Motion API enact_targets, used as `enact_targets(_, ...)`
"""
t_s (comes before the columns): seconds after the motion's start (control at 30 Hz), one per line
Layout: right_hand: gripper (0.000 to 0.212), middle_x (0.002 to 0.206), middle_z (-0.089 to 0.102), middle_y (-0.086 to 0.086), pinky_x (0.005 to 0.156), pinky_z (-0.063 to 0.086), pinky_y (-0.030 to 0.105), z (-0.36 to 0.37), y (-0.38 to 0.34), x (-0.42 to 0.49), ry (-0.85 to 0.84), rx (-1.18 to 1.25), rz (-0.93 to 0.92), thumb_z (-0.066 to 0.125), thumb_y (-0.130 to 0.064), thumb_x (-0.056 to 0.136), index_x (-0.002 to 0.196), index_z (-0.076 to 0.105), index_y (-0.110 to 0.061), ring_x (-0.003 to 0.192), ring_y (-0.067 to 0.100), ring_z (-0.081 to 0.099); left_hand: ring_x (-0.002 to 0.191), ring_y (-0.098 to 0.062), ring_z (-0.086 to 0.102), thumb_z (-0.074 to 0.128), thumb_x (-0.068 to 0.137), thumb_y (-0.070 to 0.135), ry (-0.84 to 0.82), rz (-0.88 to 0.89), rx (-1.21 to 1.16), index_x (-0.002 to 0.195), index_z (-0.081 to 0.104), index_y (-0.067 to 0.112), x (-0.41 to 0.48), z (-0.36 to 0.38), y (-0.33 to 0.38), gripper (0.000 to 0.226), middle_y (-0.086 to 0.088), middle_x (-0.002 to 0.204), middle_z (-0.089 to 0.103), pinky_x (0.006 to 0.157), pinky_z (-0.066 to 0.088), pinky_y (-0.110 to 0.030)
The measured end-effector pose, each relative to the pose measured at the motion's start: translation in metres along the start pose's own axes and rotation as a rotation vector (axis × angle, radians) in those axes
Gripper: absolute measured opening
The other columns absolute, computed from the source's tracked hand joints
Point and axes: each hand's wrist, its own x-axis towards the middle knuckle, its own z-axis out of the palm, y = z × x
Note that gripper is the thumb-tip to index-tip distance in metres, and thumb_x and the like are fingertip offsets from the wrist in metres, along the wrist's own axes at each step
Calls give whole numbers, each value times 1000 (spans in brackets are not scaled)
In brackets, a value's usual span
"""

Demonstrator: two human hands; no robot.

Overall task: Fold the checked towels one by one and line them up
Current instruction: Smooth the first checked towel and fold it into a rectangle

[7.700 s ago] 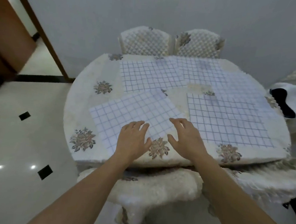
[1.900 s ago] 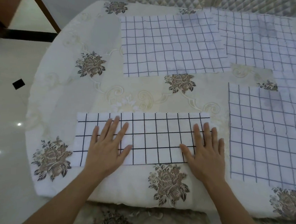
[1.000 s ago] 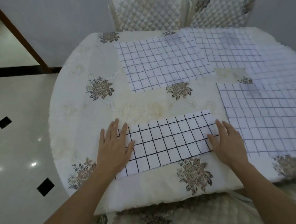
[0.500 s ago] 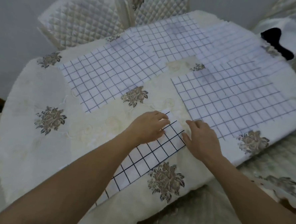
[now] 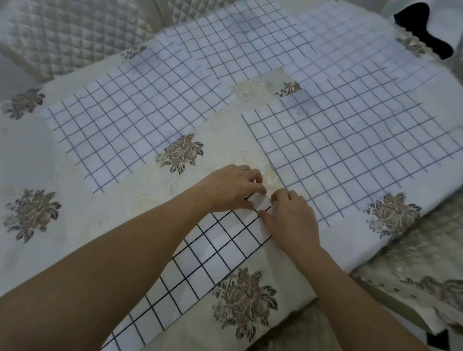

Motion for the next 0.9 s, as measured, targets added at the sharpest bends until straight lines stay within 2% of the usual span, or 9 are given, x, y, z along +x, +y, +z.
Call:
enact_targets(0.17,42,105,62,1,83,48,39,-4,-4,8,-113,103,113,66,-50,88,112,53,-18,95,23,58,101,-23,56,74,84,40,-7,-4,-22,121,65,22,3,3,-5,41,-3,119,59,80,51,-41)
enact_targets(0.33,45,115,60,2,91,49,42,-7,-5,15,-215,116,167,65,-53,88,117,62,-18,105,23,59,100,-22,55,74,84,43,-12,5,-16,120,65,25,6,2,-7,40,-2,118,58,78,49,-38)
enact_targets(0.4,39,113,59,2,89,50,41,-7,-5,16,-223,140,165,64,-49,90,115,64,-20,102,23,59,99,-22,55,74,84,43,-13,11,-8,118,66,26,8,3,-9,39,-2,117,58,75,45,-35)
enact_targets(0.53,21,102,53,-2,73,47,33,-12,-3,19,-187,241,153,65,-36,92,106,63,-21,86,17,55,97,-22,57,74,84,42,-10,19,-9,115,67,26,17,1,-13,35,0,111,61,76,35,-30)
enact_targets(0.63,19,98,52,-4,70,45,31,-21,4,26,-167,274,128,64,-34,94,105,60,-20,85,15,53,107,-21,54,69,89,41,-48,-27,-12,115,67,25,32,-8,-17,31,2,113,61,87,40,-36)
enact_targets(0.7,17,96,57,-3,67,46,32,-29,8,30,-151,293,110,64,-34,94,102,59,-21,83,16,55,110,-20,52,66,92,41,-89,-58,-8,117,66,22,38,-14,-19,31,2,115,61,92,38,-36)
enact_targets(0.77,15,95,60,-5,67,49,33,-36,13,34,-145,349,111,64,-34,94,101,58,-23,82,15,57,105,-21,54,65,93,38,-87,-67,-21,116,66,19,39,-21,-19,29,1,109,64,91,38,-37)
enact_targets(0.83,19,97,60,-8,73,50,33,-43,13,35,-181,423,131,65,-35,93,109,62,-26,88,15,59,98,-23,58,64,95,35,-53,-81,-35,112,66,17,35,-29,-18,25,1,101,67,90,42,-39)
enact_targets(0.9,17,90,63,-8,66,45,27,-47,11,33,-195,456,138,66,-37,91,105,67,-28,80,13,59,94,-24,61,63,96,34,-44,-126,-31,111,66,17,28,-40,-15,23,0,96,69,88,44,-39)
